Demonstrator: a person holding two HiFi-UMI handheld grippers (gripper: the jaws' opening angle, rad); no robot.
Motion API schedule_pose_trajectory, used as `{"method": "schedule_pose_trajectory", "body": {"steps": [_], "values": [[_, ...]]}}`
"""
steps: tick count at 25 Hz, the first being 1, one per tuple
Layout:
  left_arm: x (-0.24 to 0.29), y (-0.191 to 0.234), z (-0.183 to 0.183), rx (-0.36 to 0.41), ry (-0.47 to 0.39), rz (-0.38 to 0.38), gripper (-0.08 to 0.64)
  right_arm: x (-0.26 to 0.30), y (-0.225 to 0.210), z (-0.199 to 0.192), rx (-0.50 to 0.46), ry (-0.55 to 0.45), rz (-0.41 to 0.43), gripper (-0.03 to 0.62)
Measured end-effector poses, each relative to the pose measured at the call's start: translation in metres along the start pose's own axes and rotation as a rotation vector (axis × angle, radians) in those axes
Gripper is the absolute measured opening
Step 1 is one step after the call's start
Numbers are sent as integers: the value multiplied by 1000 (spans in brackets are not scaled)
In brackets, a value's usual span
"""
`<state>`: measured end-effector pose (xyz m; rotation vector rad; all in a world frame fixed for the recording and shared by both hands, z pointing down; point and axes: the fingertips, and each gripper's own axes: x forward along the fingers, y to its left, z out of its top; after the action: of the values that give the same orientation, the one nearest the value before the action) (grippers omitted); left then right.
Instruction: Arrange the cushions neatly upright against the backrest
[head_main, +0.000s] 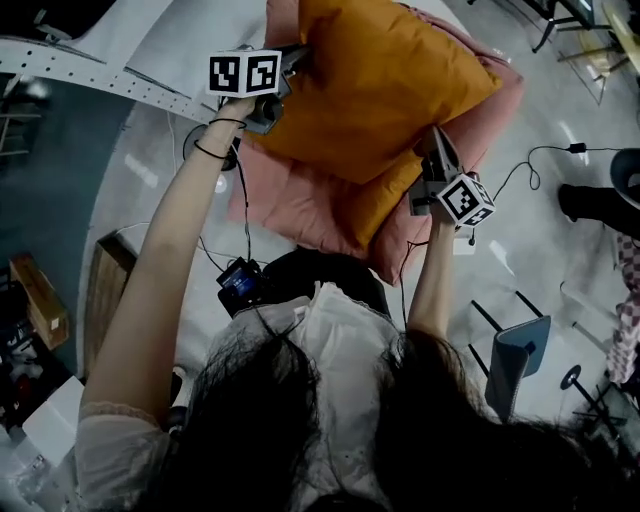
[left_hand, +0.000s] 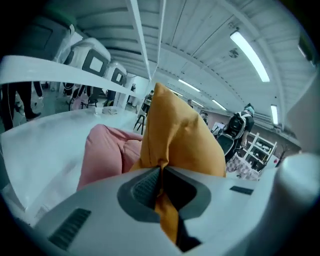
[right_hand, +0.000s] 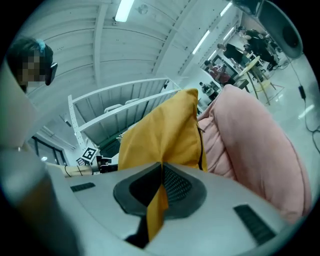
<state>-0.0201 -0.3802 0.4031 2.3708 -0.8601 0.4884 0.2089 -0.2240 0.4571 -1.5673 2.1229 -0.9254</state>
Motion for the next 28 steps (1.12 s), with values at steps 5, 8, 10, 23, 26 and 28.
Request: {"method": "schedule_pose_trajectory", "body": {"steps": [5,8,10,23,26,28], "values": [[54,1,18,-67,-7,-26,31,11,-26,25,-23,-44,-58,32],[72,7,26,-120,-49,-36,31,27,-38,38,-43,-45,-64,32],[80,19,24,-142,-79,-24,31,41,-45,39,-59,-26,-67,32],[85,39,11,-213,-204,-137,34,59,-74,18,17,12,-97,34],[76,40,15,-144,-230,-78,40,48,-66,20,-60,24,-138,35],[63,41,14,-61,-234,-23,61,36,-61,18,-123,36,-174,37]]}}
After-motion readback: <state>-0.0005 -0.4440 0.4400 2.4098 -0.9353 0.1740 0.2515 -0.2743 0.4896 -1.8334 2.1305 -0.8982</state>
